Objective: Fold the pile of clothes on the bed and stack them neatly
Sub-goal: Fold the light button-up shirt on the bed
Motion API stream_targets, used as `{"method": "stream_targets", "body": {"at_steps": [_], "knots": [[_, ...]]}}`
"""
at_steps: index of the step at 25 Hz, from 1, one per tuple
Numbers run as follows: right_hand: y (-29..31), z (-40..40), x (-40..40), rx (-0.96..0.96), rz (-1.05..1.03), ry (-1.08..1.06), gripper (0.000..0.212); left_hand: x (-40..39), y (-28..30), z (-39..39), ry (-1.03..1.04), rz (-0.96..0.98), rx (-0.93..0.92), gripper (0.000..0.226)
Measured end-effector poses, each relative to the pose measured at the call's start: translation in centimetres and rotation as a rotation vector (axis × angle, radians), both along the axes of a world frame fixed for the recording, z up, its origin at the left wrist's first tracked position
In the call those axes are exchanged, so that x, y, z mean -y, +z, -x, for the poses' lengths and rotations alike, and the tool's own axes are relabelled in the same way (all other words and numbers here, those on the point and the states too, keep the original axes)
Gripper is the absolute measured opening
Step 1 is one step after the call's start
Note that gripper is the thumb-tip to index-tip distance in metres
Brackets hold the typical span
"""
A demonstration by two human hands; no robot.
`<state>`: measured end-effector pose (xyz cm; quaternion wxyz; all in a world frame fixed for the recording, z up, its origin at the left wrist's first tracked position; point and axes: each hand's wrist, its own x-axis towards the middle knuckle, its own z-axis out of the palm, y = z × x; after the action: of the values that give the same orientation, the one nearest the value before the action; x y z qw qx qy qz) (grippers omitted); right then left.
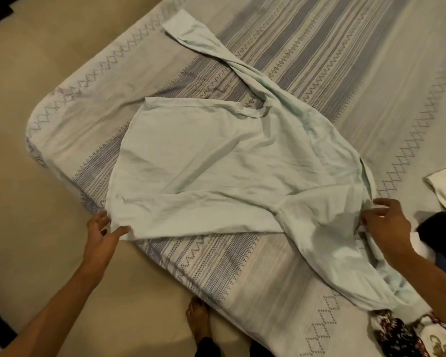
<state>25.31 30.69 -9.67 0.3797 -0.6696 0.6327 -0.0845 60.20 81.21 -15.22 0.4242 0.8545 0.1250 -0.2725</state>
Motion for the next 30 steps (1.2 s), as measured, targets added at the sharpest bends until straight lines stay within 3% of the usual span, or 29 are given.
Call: {"method": "stream_targets", "body": {"at_steps": [2,4,6,8,10,12,15,18,22,24,27,30], "knots": [[-0.5,0.1,1.7,-0.072,0.155,0.204,0.053,0.0,-0.1,-0.9,-0.101,-0.098,0.173,0.085],[-0.7,-0.8,3.2,-0.222,0.259,0.446,0.064,0.6,0.1,-2.6,-0.409,-0.286,0.465,0.087],[-0.7,-2.4,4.2,-0.309,0.231,0.61,0.064,2.0,-0.1,-4.3,-0.742,-0.377,0.586,0.086],[-0.1,-4.1,4.6,-0.327,0.128,0.618,0.05,3.9,-0.1,-5.8,-0.861,-0.443,0.49,0.082],[-0.1,-3.9,5.8,-0.333,0.023,0.498,0.036,5.3,0.1,-7.3,-0.909,-0.533,0.407,0.058],[0.3,-3.2,6.3,-0.402,0.073,0.403,0.033,5.9,0.6,-8.7,-0.995,-0.569,0.344,0.034],[-1.2,-1.6,7.3,-0.473,0.053,0.455,0.059,6.1,1.1,-9.8,-0.932,-0.444,0.262,0.046],[0.1,-3.6,8.4,-0.465,-0.086,0.453,0.019,6.3,1.5,-10.3,-0.794,-0.32,0.321,0.04],[2.8,-9.6,13.2,-0.361,0.192,0.471,0.015,8.6,3.6,-14.7,-0.706,-0.279,0.497,0.017],[2.4,-14.0,15.6,-0.302,0.237,0.543,0.025,11.5,3.7,-17.6,-0.735,-0.306,0.542,0.013],[0.6,-20.6,18.1,-0.269,0.165,0.61,0.043,17.1,2.1,-22.3,-0.814,-0.382,0.631,0.038],[-1.9,-25.1,19.1,-0.285,0.047,0.66,0.032,21.9,-0.9,-27.8,-0.992,-0.41,0.685,0.057]]}}
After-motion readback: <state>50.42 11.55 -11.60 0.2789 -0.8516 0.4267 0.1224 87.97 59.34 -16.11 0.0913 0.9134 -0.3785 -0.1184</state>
